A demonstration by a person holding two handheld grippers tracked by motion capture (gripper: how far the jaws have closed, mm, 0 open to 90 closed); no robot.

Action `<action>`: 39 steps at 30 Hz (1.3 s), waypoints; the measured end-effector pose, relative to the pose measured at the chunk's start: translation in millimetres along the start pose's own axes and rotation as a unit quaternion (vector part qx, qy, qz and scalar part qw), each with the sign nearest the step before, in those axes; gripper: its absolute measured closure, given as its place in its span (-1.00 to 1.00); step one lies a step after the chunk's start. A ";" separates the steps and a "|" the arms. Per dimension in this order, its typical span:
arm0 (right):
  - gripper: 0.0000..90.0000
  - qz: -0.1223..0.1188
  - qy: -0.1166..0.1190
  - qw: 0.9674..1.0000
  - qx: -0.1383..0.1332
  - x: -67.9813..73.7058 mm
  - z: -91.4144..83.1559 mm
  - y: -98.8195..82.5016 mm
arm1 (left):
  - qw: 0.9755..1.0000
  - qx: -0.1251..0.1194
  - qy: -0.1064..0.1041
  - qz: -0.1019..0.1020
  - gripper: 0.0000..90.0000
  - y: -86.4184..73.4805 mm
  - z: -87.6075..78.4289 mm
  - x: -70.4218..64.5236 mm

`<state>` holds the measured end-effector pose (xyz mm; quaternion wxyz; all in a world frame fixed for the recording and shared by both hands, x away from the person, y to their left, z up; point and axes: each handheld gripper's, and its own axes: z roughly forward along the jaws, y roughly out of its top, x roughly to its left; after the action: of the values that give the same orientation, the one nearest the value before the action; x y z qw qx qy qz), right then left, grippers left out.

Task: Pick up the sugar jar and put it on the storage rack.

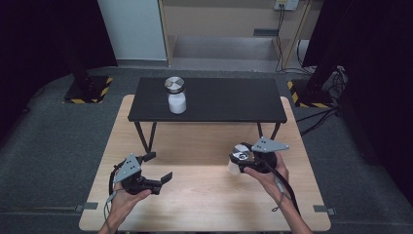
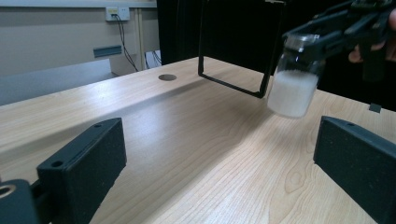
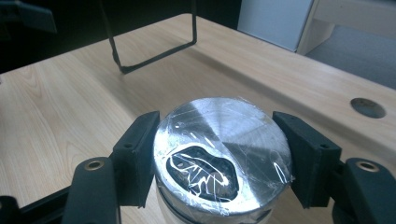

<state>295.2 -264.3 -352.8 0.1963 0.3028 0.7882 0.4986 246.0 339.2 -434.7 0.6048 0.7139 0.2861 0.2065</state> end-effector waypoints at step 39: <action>-0.23 -0.028 -0.031 0.999 -0.032 -7.4 -82.0 153.1 | 1.000 0.002 -0.002 -0.001 -0.98 0.1 0.4 1.1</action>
<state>293.7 -275.1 -179.3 0.2442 0.2896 0.7735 0.5081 247.1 339.6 -434.8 0.6045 0.7150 0.2862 0.2036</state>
